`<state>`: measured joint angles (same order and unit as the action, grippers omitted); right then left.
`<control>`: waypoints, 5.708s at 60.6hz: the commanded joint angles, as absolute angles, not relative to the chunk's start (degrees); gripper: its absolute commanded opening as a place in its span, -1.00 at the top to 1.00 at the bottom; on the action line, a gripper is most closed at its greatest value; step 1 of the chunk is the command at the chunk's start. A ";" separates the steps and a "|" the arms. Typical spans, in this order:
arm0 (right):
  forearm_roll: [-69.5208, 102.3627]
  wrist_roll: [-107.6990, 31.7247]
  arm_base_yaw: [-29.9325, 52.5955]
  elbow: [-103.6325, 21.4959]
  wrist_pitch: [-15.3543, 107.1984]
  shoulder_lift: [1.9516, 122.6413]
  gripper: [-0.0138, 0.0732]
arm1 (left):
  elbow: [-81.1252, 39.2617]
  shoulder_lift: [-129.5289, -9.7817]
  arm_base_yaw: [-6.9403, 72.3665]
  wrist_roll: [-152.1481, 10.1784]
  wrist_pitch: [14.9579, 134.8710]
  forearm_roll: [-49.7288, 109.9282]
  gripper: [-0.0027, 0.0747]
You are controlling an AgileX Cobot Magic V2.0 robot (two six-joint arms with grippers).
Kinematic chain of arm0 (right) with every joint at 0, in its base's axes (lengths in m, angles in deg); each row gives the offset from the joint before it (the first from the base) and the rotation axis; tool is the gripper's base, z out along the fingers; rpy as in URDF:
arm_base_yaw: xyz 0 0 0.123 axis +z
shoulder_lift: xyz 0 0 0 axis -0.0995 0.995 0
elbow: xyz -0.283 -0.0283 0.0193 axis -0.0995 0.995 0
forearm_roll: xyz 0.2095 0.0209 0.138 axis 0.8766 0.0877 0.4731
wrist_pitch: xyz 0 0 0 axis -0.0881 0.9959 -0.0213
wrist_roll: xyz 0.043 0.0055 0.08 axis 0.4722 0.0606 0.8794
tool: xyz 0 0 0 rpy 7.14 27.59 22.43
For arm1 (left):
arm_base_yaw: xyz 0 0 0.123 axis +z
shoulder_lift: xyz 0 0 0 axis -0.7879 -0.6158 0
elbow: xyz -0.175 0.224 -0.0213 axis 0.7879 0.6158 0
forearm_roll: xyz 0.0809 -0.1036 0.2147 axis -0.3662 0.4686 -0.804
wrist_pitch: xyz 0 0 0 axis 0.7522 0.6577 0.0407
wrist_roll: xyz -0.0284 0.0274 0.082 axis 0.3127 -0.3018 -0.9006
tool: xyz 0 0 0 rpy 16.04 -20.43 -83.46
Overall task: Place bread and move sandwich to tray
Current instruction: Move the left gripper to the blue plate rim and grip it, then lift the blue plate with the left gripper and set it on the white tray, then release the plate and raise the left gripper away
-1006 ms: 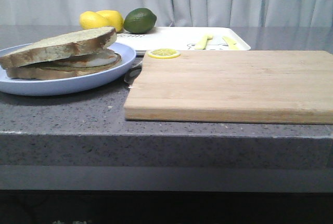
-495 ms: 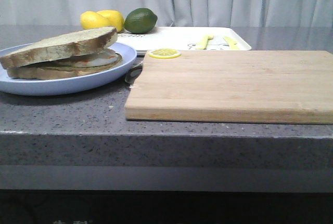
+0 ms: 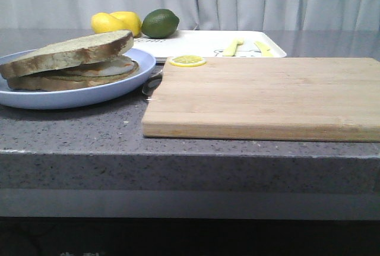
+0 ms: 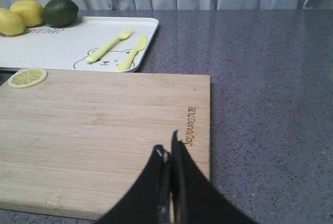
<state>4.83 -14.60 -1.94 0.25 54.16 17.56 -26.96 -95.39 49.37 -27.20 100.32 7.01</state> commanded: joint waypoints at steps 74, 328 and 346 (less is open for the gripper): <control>4.81 -14.58 -1.90 -0.82 48.94 18.07 0.83 | -38.31 -104.40 55.49 -34.88 109.08 23.48 0.98; 5.10 -14.58 -1.90 -0.76 51.37 18.07 0.83 | -127.23 -125.68 48.47 -28.10 134.12 26.31 0.98; 5.10 -14.58 -1.90 -0.76 51.37 18.07 0.83 | -79.61 -102.77 46.25 -28.23 127.82 2.98 0.98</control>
<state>5.17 -14.49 -1.94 0.89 55.30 17.56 -88.61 -110.72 46.25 -28.20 134.60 7.77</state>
